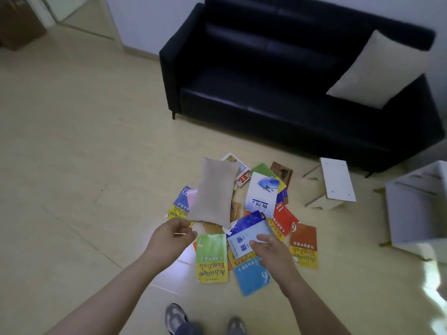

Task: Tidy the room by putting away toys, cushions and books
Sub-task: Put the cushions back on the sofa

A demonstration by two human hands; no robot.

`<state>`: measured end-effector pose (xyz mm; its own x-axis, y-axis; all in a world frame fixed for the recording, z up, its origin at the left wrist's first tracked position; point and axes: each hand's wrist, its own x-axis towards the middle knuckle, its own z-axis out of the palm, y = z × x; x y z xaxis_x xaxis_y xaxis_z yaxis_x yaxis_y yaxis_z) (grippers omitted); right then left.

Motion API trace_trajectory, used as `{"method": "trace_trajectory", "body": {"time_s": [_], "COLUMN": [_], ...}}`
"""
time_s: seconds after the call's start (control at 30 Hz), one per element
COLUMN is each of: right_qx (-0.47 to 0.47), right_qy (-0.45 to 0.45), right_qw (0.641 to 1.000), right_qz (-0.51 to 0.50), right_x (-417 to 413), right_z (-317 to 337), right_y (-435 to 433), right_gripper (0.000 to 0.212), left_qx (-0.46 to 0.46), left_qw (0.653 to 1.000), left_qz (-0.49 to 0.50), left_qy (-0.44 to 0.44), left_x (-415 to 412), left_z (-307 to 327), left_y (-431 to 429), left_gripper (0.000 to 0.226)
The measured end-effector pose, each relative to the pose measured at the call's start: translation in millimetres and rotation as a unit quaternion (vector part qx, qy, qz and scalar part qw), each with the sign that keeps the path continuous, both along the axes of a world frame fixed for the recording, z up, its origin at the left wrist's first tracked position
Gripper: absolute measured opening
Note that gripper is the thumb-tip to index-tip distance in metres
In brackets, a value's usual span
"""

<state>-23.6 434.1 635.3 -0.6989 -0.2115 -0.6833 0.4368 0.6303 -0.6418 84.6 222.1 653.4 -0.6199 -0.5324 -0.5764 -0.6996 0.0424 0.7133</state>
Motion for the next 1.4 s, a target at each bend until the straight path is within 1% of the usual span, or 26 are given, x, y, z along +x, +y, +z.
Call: {"method": "trace_trajectory", "body": {"time_s": [0.1,0.23,0.43,0.63,0.83,0.9,1.03,1.1,1.23,1.4], "right_qx": [-0.002,-0.001,-0.02,-0.004,0.014,0.028,0.041,0.044,0.036,0.051], "right_qy": [0.01,0.02,0.025,0.027,0.033,0.036,0.035,0.031,0.016,0.001], "right_qw": [1.0,0.999,0.998,0.997,0.993,0.991,0.983,0.978,0.964,0.956], "right_qz": [-0.017,-0.038,-0.045,-0.07,-0.111,-0.128,-0.175,-0.203,-0.262,-0.289], "right_x": [8.8,11.8,9.8,-4.6,-13.6,-13.9,-10.6,-6.6,5.0,16.0], "right_z": [5.4,4.1,7.7,4.5,-7.5,-13.0,-16.1,-16.2,-16.5,-15.3], "right_y": [-11.9,-16.1,-7.1,-8.4,-62.4,-88.0,-149.2,-176.0,-219.6,-239.7], "right_gripper": [0.029,0.036,0.032,0.036,0.035,0.033,0.02,0.018,0.025,0.031], "left_qx": [0.008,-0.008,-0.024,-0.027,-0.008,-0.005,0.001,0.001,0.0,0.01], "left_qw": [1.0,0.998,0.998,0.995,0.993,0.991,0.986,0.98,0.972,0.959], "left_qz": [-0.023,-0.058,-0.065,-0.092,-0.115,-0.131,-0.164,-0.201,-0.237,-0.283], "left_qy": [0.006,0.007,0.014,0.012,0.023,0.021,0.012,0.0,0.0,-0.014], "left_x": [-1.3,-10.6,-18.2,-34.2,-61.4,-68.2,-85.0,-92.6,-109.6,-128.3], "left_z": [-2.8,-5.4,-6.1,-9.0,-14.7,-15.8,-19.4,-20.0,-21.7,-23.9], "left_y": [-15.7,-21.4,-15.4,-23.9,-88.8,-119.0,-190.1,-220.3,-264.9,-282.5], "left_gripper": [0.026,0.025,0.025,0.026,0.017,0.019,0.02,0.02,0.021,0.02]}}
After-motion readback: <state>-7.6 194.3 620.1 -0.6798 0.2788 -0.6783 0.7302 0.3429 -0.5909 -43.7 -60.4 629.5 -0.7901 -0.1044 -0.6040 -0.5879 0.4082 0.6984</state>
